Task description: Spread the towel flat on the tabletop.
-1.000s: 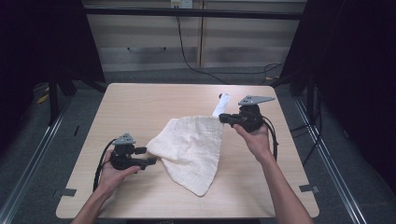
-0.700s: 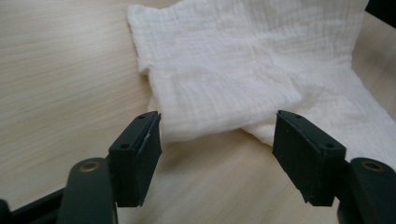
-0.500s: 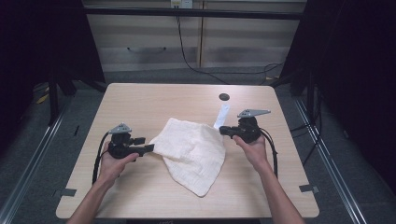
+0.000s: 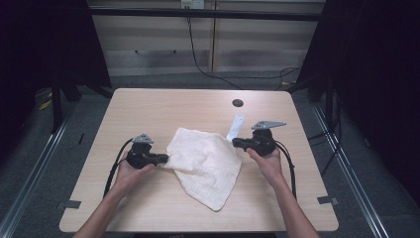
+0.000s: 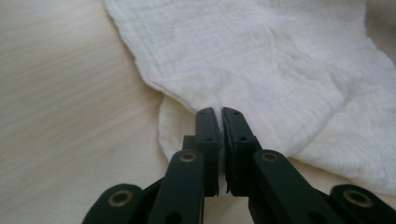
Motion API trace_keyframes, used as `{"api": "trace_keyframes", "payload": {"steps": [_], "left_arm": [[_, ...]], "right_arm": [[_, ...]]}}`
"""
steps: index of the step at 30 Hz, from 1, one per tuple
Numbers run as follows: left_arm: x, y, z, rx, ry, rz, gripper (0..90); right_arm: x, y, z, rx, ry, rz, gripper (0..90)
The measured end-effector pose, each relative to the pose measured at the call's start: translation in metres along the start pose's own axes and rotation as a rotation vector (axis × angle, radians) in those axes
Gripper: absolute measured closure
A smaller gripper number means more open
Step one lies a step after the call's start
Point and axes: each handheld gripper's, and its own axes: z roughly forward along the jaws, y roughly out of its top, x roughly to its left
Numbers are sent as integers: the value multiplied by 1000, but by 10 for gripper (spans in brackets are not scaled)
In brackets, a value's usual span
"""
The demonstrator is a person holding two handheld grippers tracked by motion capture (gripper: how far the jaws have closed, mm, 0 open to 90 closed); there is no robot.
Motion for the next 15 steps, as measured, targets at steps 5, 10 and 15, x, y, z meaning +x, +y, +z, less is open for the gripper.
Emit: {"api": "trace_keyframes", "payload": {"steps": [5, 10, 15], "left_arm": [[-24, -11, -10, 2, -55, 36, 861], [-36, -28, -24, -12, -109, 26, 858], [-46, -42, -34, -19, -164, 13, 838]], "right_arm": [[0, -6, 1, 14, 5, -1, 861], [-2, -16, -2, 20, 10, 10, 861], [1, -22, -6, 12, 16, 4, 861]]}}
